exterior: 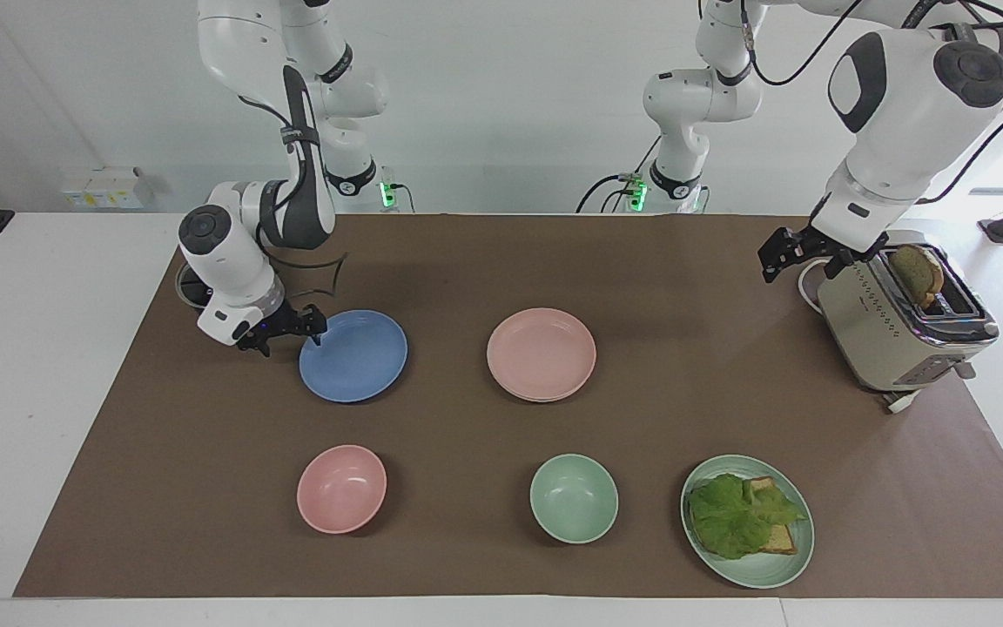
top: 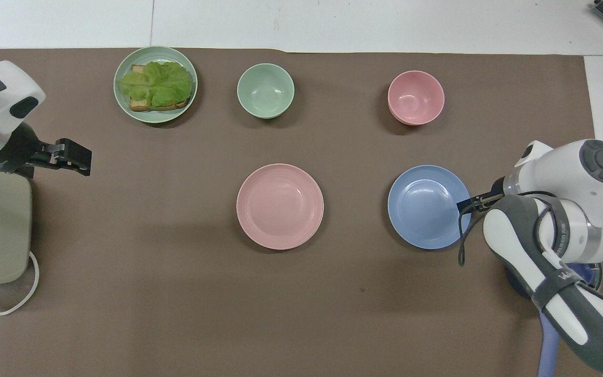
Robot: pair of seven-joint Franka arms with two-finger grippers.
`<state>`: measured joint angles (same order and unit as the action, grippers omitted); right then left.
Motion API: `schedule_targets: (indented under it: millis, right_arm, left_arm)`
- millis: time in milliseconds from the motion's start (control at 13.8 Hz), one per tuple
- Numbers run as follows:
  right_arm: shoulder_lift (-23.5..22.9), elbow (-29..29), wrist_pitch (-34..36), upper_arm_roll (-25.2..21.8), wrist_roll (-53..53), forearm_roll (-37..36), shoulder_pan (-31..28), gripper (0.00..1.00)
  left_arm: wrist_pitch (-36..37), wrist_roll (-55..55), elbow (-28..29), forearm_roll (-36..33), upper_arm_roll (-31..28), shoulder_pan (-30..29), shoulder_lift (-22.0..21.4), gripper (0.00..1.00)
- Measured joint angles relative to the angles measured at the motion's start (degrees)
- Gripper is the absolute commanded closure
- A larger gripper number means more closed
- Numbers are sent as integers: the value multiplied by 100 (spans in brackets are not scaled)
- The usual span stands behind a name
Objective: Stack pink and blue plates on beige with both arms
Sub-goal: 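Release the pink plate and withdraw the left gripper, then grasp the blue plate rim with the right gripper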
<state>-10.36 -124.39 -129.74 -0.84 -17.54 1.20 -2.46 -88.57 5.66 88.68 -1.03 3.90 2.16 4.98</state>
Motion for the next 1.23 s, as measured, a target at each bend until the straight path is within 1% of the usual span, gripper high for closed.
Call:
schedule_targets:
  millis: [145,218,290,363,653,871,1089,1234]
  right_arm:
    - [-57,0,-17,1,-11,1,-15,65]
    - [-56,3,-17,6,-11,7,-15,78]
    - [-56,4,-17,11,-11,27,-14,98]
    - [-56,4,-17,15,-11,64,-14,100]
    - [-7,37,26,25,16,192,-10,100]
    - [-15,53,48,25,17,192,-10,100]
    - [54,296,382,54,17,226,-2,100]
    - [261,519,640,68,21,443,6,100]
  left_arm:
    - [64,0,-79,0,15,0,-44,0]
    - [69,0,-98,0,16,0,-81,0]
    - [76,0,-105,0,14,0,-129,0]
    - [83,0,-106,0,9,0,-167,0]
    - [95,-7,-124,0,-3,0,-340,0]
    - [97,-7,-123,0,-4,0,-378,0]
    - [97,-7,-123,0,-31,-2,-378,0]
    - [97,-7,-124,0,-43,-6,-383,0]
